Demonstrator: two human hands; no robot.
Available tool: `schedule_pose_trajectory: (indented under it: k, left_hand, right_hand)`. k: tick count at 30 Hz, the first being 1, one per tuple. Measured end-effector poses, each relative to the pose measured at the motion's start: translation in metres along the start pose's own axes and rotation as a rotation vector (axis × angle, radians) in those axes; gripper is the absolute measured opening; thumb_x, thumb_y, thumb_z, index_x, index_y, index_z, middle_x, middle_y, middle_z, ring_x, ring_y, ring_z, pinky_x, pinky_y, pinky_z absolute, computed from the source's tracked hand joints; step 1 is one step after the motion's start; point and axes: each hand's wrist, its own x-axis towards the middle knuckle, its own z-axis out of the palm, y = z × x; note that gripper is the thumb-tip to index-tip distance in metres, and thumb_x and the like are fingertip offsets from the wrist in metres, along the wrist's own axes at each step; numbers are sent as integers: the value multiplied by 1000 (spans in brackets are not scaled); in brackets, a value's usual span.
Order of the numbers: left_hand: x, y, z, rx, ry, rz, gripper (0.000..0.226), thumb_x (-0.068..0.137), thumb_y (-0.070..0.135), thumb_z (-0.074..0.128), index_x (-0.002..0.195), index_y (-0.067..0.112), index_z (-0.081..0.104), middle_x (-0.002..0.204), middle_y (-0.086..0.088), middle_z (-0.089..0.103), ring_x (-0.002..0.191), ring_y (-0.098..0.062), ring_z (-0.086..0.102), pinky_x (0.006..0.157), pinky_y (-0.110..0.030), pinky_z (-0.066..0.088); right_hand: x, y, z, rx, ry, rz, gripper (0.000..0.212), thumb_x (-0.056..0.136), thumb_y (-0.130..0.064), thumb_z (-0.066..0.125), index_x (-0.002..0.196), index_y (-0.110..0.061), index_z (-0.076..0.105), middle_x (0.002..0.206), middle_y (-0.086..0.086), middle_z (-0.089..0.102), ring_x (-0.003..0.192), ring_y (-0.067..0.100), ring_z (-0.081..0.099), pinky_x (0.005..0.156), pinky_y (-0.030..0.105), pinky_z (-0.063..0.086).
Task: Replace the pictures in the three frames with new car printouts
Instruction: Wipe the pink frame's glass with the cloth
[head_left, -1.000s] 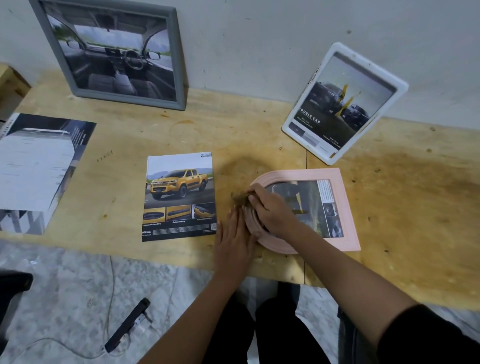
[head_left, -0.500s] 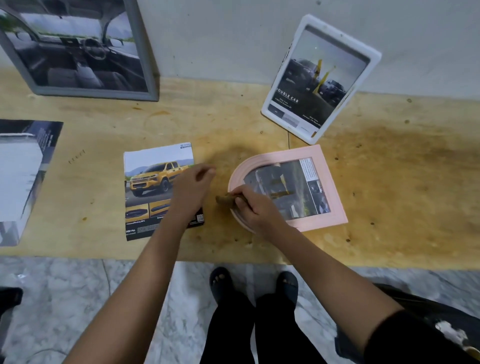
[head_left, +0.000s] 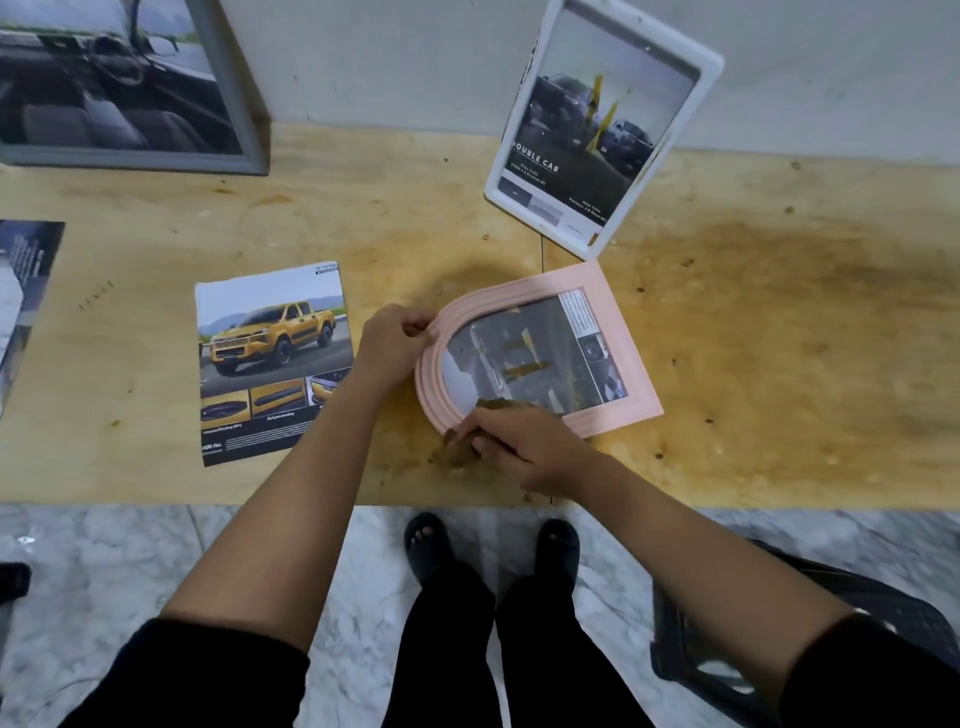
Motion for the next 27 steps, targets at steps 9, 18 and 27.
schedule_pose_trajectory:
  k: [9, 18, 27]
  left_hand:
    - [-6, 0, 0, 7, 10, 84, 27, 90, 7, 58, 116, 3, 65, 100, -13, 64, 90, -20, 53, 79, -27, 39]
    - [-72, -16, 63, -17, 350, 88, 37, 100, 20, 35, 131, 3, 44, 125, -15, 54, 114, -28, 49, 98, -42, 40]
    - [-77, -21, 72, 145, 315, -1, 48, 102, 26, 26, 148, 12, 22, 155, -4, 24, 143, -16, 18, 118, -33, 11]
  right_hand:
    - [-57, 43, -46, -94, -10, 39, 30, 94, -38, 35, 101, -23, 60, 78, -3, 63, 68, 17, 59, 59, 35, 47]
    - [-62, 49, -51, -32, -28, -1, 27, 93, -35, 36, 99, -21, 59, 83, 1, 66, 72, 19, 61, 63, 42, 48]
    - [-73, 77, -106, -72, -106, 109, 32, 87, -39, 38, 89, -18, 62, 76, -6, 66, 69, 9, 59, 65, 31, 42]
